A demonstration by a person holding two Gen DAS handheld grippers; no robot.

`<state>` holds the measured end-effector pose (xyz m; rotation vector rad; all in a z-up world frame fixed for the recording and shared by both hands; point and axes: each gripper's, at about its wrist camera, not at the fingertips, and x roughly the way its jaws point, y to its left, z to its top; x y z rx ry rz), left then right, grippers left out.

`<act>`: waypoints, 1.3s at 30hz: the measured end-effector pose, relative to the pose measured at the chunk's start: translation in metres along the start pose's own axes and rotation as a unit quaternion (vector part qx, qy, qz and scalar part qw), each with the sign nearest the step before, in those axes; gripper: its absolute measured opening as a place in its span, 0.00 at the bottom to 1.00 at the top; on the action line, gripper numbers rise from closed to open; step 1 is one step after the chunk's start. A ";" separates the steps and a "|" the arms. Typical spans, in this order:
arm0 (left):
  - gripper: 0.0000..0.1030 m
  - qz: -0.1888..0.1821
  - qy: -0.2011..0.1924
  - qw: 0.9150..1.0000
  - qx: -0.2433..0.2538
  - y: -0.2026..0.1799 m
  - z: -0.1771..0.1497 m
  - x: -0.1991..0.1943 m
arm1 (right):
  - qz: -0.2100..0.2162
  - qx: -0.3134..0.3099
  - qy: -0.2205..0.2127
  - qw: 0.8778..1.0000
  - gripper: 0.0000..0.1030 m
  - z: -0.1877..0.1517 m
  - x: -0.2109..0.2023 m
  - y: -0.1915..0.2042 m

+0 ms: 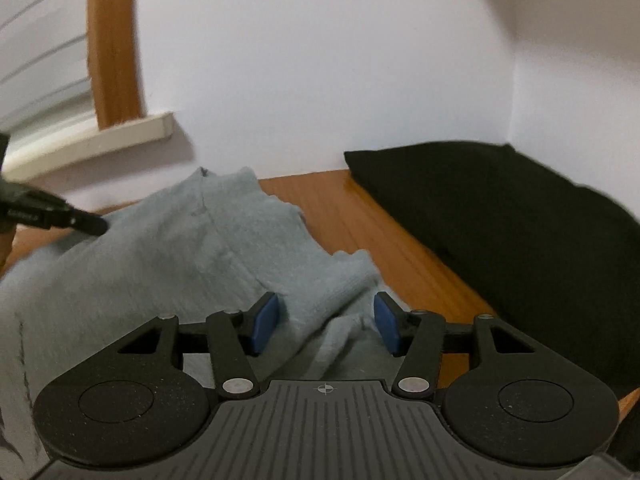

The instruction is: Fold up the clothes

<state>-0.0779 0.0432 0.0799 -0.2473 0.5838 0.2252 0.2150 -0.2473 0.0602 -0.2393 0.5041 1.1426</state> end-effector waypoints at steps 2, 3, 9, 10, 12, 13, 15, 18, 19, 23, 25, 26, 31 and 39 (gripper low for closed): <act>0.03 0.007 -0.004 1.000 0.003 -0.002 0.002 -0.011 | 0.010 0.012 0.002 1.000 0.50 0.002 0.003 -0.002; 0.03 0.014 -0.002 1.000 0.008 -0.004 0.003 -0.014 | 0.017 0.018 0.005 1.000 0.51 0.003 0.004 -0.003; 0.34 0.021 -0.016 0.999 0.019 -0.017 0.023 -0.011 | 0.057 0.030 0.013 0.998 0.47 0.006 0.017 -0.016; 0.37 0.015 -0.017 0.999 0.028 -0.022 0.029 -0.006 | 0.066 0.027 0.004 0.997 0.34 0.007 0.016 -0.016; 0.38 0.000 -0.011 0.999 0.051 -0.038 0.042 0.011 | 0.084 0.021 -0.016 0.996 0.15 0.009 0.011 -0.017; 0.38 -0.008 -0.006 0.998 0.064 -0.045 0.049 0.022 | 0.080 0.016 -0.030 0.996 0.14 0.011 0.007 -0.016; 0.38 -0.013 0.009 0.996 0.085 -0.056 0.060 0.047 | 0.063 0.013 -0.035 0.997 0.14 0.011 0.003 -0.014; 0.38 -0.007 0.036 0.993 0.108 -0.064 0.069 0.083 | 0.033 0.005 -0.032 0.999 0.17 0.010 -0.001 -0.010; 0.38 -0.003 0.046 0.992 0.114 -0.064 0.070 0.093 | 0.021 0.000 -0.026 0.999 0.26 0.009 -0.001 -0.009; 0.39 -0.009 0.056 0.991 0.124 -0.059 0.065 0.107 | -0.011 -0.005 -0.019 1.000 0.39 0.004 -0.016 -0.004; 0.39 -0.017 0.053 0.992 0.114 -0.051 0.062 0.104 | -0.019 -0.009 -0.021 1.000 0.39 0.003 -0.025 0.003; 0.39 -0.013 0.053 0.992 0.111 -0.048 0.061 0.103 | -0.020 -0.012 -0.025 0.999 0.39 0.002 -0.028 0.007; 0.44 0.015 0.043 0.994 0.096 -0.036 0.056 0.079 | 0.006 -0.024 -0.024 0.999 0.41 -0.003 -0.030 0.039; 0.66 0.041 0.011 0.992 0.116 -0.036 0.030 -0.005 | 0.006 -0.057 -0.012 0.998 0.50 -0.019 -0.050 0.082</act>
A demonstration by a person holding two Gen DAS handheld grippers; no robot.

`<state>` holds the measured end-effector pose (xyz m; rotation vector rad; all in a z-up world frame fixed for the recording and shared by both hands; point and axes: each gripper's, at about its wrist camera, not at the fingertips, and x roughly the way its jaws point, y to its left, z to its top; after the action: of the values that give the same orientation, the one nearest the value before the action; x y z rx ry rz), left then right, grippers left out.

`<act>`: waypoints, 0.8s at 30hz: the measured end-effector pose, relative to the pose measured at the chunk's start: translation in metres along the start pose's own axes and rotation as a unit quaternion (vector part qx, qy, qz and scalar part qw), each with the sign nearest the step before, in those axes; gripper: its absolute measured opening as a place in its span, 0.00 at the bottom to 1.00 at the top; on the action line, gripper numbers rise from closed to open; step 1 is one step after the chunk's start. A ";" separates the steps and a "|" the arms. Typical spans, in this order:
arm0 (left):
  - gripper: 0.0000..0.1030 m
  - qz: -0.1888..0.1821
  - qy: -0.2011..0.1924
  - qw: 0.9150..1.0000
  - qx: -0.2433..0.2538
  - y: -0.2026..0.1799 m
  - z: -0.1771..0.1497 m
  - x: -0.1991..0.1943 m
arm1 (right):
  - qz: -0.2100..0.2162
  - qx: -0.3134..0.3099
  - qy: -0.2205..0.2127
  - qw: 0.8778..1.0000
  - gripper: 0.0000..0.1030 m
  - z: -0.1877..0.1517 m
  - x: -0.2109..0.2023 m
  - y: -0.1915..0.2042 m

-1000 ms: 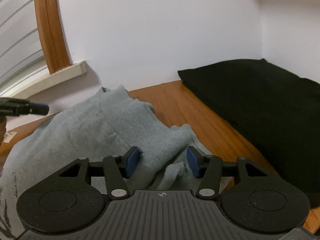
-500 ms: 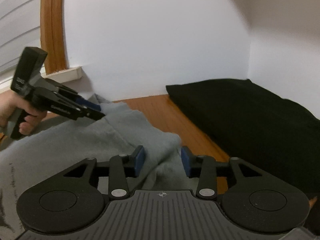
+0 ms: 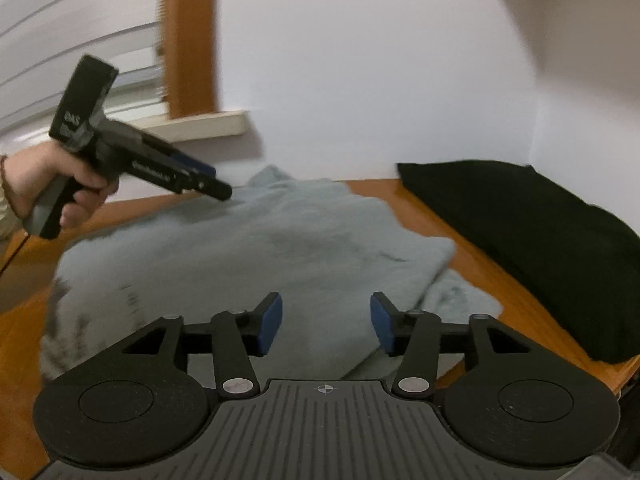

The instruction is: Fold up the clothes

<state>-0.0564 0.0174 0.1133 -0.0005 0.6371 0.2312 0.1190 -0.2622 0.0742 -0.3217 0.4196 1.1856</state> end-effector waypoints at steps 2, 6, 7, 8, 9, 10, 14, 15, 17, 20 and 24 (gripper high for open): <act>0.67 0.000 -0.012 1.000 0.004 -0.004 -0.010 -0.023 | 0.001 -0.006 -0.001 1.000 0.51 0.000 -0.005 0.012; 0.72 -0.010 -0.033 0.999 0.031 -0.017 -0.032 -0.067 | 0.014 -0.012 0.001 1.000 0.52 -0.002 -0.017 0.038; 0.73 -0.013 -0.035 0.998 0.042 -0.021 -0.037 -0.076 | 0.018 -0.017 0.003 1.000 0.52 -0.003 -0.019 0.046; 0.73 -0.015 -0.035 0.998 0.051 -0.024 -0.042 -0.083 | 0.022 -0.023 0.005 0.999 0.54 -0.003 -0.022 0.054; 0.73 -0.017 -0.035 0.997 0.060 -0.028 -0.046 -0.090 | 0.026 -0.027 0.007 0.999 0.55 -0.004 -0.024 0.062; 0.73 -0.019 -0.036 0.997 0.069 -0.031 -0.051 -0.097 | 0.031 -0.031 0.009 0.999 0.56 -0.005 -0.027 0.071; 0.72 -0.033 -0.027 0.993 0.106 -0.042 -0.068 -0.107 | 0.052 -0.045 0.023 0.997 0.57 -0.010 -0.038 0.101; 0.72 -0.037 -0.024 0.992 0.116 -0.045 -0.072 -0.109 | 0.058 -0.049 0.028 0.997 0.57 -0.011 -0.041 0.109; 0.72 -0.044 -0.018 0.990 0.133 -0.050 -0.080 -0.112 | 0.065 -0.056 0.041 0.995 0.57 -0.014 -0.044 0.120; 0.72 -0.049 0.002 0.989 0.141 -0.053 -0.092 -0.108 | 0.061 -0.069 0.066 0.994 0.57 -0.021 -0.044 0.134; 0.72 -0.055 0.016 0.990 0.132 -0.042 -0.102 -0.105 | 0.036 -0.100 0.091 0.990 0.57 -0.031 -0.043 0.144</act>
<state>-0.1892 -0.0533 0.0898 0.2154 0.6929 0.0391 -0.0338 -0.2618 0.0638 -0.5949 0.4747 1.2762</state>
